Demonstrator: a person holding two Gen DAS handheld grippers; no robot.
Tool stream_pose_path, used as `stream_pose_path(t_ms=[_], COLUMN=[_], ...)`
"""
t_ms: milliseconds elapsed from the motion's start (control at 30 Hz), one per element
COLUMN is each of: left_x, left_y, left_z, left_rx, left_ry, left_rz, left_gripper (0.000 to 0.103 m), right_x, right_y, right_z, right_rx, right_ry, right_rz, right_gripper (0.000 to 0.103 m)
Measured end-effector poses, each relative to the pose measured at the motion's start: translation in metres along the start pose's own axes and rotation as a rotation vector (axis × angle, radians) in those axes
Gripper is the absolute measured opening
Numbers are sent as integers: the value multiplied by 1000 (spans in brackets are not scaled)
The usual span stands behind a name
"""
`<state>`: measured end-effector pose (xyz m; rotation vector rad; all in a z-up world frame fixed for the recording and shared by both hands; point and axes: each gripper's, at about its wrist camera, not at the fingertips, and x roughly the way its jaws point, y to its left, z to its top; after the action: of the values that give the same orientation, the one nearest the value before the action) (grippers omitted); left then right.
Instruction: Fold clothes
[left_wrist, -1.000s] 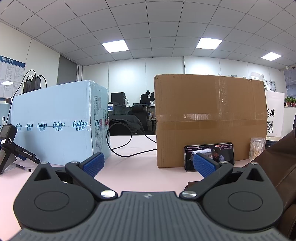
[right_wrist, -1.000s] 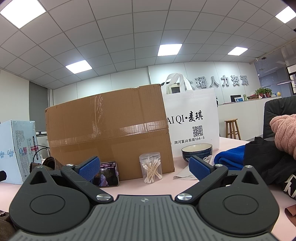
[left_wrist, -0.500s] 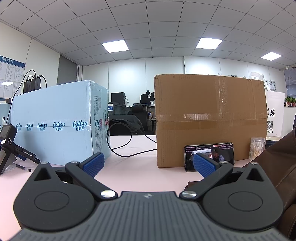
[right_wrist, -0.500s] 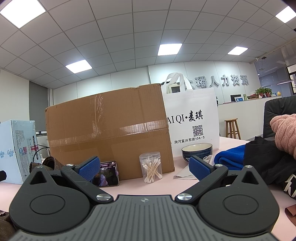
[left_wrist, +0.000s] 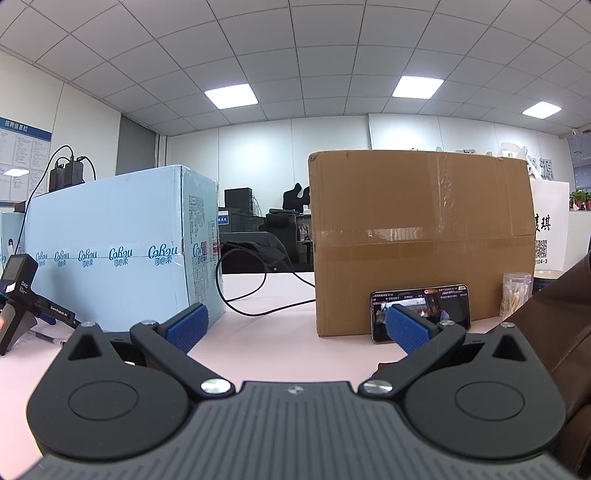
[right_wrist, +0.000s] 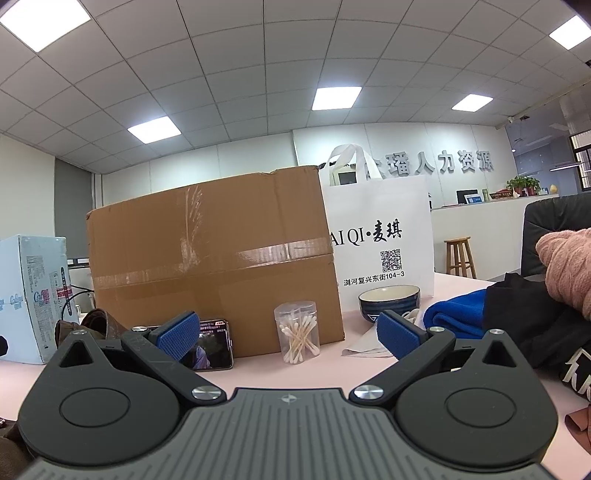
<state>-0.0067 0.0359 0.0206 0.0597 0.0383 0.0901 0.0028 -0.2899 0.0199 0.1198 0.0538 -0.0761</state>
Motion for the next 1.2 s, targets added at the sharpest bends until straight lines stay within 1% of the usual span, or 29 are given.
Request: stream_pose_path(t_ms=[467, 1200], left_x=[2, 4], left_y=[-1, -1], left_z=[0, 0], left_rx=[12, 12], left_ry=[12, 15], left_rz=[7, 5], left_gripper=[103, 103], right_x=[4, 2], right_y=[3, -6], right_z=[1, 1], right_rx=[-24, 30], right_ry=[15, 6], right_rz=[-6, -12], right_gripper=[103, 103])
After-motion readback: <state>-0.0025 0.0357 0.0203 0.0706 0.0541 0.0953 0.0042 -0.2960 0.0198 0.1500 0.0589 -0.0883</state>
